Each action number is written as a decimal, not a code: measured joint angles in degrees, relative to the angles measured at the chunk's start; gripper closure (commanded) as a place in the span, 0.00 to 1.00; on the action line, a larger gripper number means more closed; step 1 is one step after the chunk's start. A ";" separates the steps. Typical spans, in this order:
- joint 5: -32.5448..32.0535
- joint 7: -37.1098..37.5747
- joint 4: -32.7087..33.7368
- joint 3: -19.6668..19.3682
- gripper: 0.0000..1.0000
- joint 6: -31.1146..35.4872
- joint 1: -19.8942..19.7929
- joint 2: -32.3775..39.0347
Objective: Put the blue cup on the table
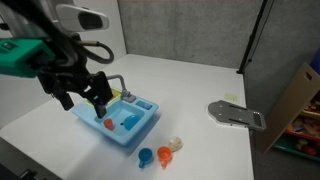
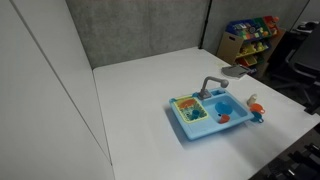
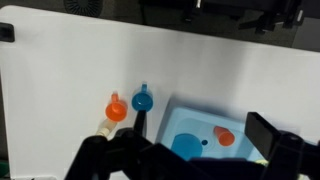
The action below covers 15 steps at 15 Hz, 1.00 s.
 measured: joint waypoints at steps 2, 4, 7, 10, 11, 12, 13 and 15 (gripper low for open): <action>1.00 0.59 1.69 0.10 0.00 -2.11 0.59 -0.20; 1.70 1.83 3.53 0.34 0.00 -4.02 1.30 -0.30; 2.52 4.59 6.29 1.20 0.00 -6.41 2.28 -0.31; 3.40 7.33 8.72 2.50 0.00 -7.95 2.91 -0.41; 3.71 8.21 9.35 2.89 0.00 -8.35 3.14 -0.53; 4.21 8.98 10.02 3.24 0.00 -8.88 3.40 -0.70; 4.81 9.64 10.63 3.57 0.00 -9.51 3.68 -1.01; 6.06 10.14 11.57 4.07 0.00 -10.59 4.19 -2.04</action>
